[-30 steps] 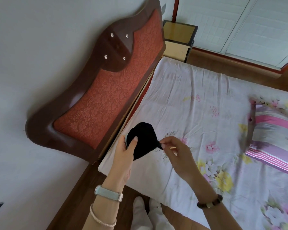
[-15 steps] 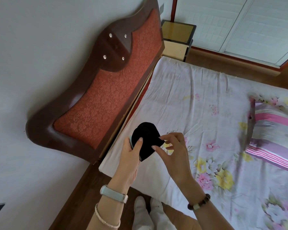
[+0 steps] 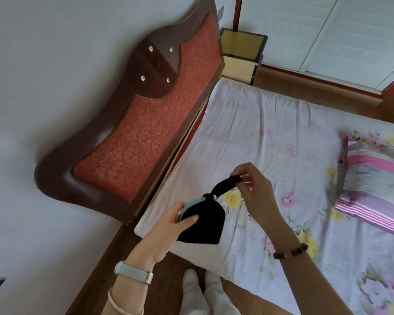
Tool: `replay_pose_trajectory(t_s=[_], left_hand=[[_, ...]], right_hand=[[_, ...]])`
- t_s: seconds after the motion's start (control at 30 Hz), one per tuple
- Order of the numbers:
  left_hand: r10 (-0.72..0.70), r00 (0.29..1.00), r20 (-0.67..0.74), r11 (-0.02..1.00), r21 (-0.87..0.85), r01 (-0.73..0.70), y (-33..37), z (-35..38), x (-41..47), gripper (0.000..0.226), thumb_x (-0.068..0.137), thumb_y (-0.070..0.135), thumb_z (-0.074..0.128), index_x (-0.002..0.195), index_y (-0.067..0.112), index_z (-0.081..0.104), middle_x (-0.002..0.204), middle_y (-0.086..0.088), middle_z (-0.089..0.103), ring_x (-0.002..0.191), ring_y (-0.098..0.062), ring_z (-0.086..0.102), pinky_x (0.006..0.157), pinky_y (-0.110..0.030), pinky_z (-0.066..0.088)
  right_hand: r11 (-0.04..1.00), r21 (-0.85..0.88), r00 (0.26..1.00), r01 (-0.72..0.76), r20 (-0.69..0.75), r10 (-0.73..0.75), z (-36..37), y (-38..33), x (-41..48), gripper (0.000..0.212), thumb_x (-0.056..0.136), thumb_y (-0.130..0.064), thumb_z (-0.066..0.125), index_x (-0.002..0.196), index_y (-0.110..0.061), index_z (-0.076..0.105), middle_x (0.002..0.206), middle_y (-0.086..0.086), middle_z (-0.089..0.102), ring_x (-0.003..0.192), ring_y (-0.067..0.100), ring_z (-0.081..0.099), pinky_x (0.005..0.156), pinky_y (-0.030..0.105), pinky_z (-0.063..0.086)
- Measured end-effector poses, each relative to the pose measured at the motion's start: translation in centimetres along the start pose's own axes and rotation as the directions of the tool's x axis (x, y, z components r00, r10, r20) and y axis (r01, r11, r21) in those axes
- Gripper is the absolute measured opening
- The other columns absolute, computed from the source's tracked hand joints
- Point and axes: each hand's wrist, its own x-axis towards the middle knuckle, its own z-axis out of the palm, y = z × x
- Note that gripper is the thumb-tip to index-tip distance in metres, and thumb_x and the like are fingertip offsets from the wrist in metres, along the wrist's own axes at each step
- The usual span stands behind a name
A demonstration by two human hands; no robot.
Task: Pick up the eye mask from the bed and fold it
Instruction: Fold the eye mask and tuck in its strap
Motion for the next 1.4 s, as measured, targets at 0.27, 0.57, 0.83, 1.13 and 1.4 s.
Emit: replay_pose_trajectory(t_s=[0.27,0.57,0.83,1.13,1.4], left_hand=[[0.035,0.996,0.084,0.999,-0.014,-0.034,-0.5,1.0,0.1,0.034,0.096,0.012,0.063,0.127,0.026,0.065,0.124,-0.006,0.071,0.12,-0.025,0.065,0.098,-0.039,0.054],[0.073,0.997,-0.022,0.992,-0.103,-0.075,0.4,-0.1,0.6,0.036,0.095,0.012,0.063,0.125,0.031,0.067,0.126,-0.003,0.071,0.122,-0.021,0.065,0.094,-0.034,0.056],[0.063,0.998,0.002,0.996,-0.063,-0.062,0.8,-0.2,0.1,0.036,0.094,0.013,0.064,0.124,0.031,0.068,0.125,-0.003,0.071,0.119,-0.02,0.066,0.097,-0.039,0.056],[0.003,1.0,-0.005,0.999,0.041,-0.003,0.1,-1.0,-0.4,0.033,0.095,0.008,0.063,0.118,0.03,0.071,0.113,0.001,0.077,0.107,-0.017,0.071,0.086,-0.03,0.058],[0.029,0.953,-0.301,0.992,0.126,0.01,-1.7,-0.3,1.2,0.029,0.097,0.01,0.06,0.098,0.037,0.07,0.096,0.01,0.077,0.097,-0.011,0.071,0.07,-0.015,0.053]], right_hand=[[0.88,0.258,0.909,-0.4,0.233,0.345,0.9,0.6,2.3,0.034,0.092,-0.006,0.069,0.124,-0.011,0.06,0.1,0.004,0.075,0.087,0.022,0.073,0.08,0.027,0.059],[0.288,0.485,0.564,-0.826,0.686,0.461,1.7,2.4,0.1,0.05,0.085,-0.046,0.066,0.121,-0.011,0.06,0.09,0.009,0.069,0.08,0.022,0.072,0.078,0.034,0.057],[0.198,0.436,0.478,-0.878,0.808,0.344,3.3,1.7,0.5,0.057,0.098,-0.053,0.052,0.127,-0.006,0.066,0.122,0.014,0.069,0.115,0.029,0.064,0.095,0.038,0.053],[0.561,0.467,0.724,-0.683,0.529,0.442,2.7,1.1,3.1,0.02,0.095,0.008,0.057,0.106,0.001,0.072,0.072,0.007,0.073,0.064,0.009,0.071,0.067,0.023,0.061],[0.933,0.136,0.897,-0.332,0.351,0.268,2.0,-2.3,3.6,0.038,0.081,0.002,0.072,0.084,-0.035,0.079,0.079,-0.006,0.077,0.076,0.004,0.073,0.074,0.018,0.058]])
